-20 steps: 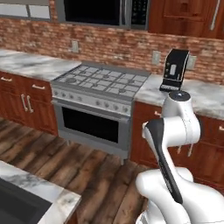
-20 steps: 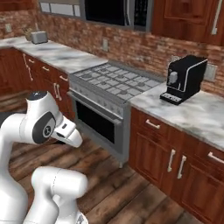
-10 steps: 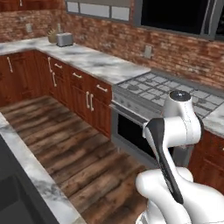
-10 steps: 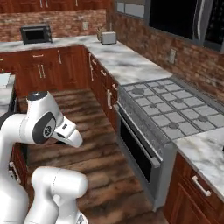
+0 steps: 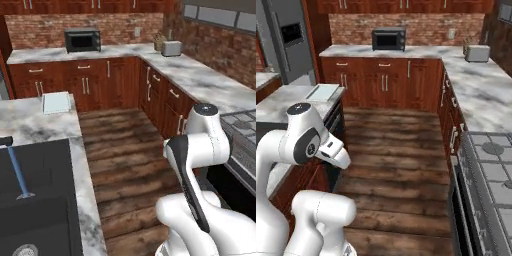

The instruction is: Take the fish out of the fridge, briefly rinse it in the sink, and place it on the tray next to the sink.

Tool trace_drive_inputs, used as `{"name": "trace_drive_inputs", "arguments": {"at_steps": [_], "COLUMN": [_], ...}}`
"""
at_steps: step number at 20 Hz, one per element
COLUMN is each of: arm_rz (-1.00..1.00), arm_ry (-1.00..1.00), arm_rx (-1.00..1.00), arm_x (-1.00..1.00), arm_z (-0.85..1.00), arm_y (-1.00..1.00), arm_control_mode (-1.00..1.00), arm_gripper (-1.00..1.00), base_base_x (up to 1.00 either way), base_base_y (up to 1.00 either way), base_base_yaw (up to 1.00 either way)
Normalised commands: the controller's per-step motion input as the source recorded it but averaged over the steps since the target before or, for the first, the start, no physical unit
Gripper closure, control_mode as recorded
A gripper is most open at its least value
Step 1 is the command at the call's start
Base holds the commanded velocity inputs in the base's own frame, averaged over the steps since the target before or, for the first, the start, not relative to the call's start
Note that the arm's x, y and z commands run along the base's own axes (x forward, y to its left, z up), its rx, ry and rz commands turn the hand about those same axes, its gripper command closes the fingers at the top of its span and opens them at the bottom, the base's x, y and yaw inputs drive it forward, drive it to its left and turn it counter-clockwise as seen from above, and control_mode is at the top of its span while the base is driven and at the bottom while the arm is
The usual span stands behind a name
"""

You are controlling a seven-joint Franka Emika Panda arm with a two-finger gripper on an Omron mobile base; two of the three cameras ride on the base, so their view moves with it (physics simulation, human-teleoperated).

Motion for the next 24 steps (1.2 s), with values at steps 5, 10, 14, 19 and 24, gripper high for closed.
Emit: {"name": "trace_drive_inputs", "arguments": {"at_steps": [5,10,14,19,24], "arm_rz": [0.00,0.00,0.00,0.00,0.00], "arm_ry": [0.00,0.00,0.00,0.00,0.00], "arm_rx": [0.00,0.00,0.00,0.00,0.00], "arm_x": [0.00,0.00,0.00,0.00,0.00], "arm_z": [0.00,0.00,0.00,0.00,0.00], "arm_y": [0.00,0.00,0.00,0.00,0.00], "arm_control_mode": [1.00,1.00,1.00,1.00,1.00], "arm_gripper": [1.00,1.00,1.00,1.00,1.00], "base_base_x": [0.73,0.56,0.09,0.00,0.01], "base_base_y": [-0.02,0.00,-0.14,-0.14,-0.14], "base_base_yaw": [0.74,0.78,0.76,0.78,0.80]}}
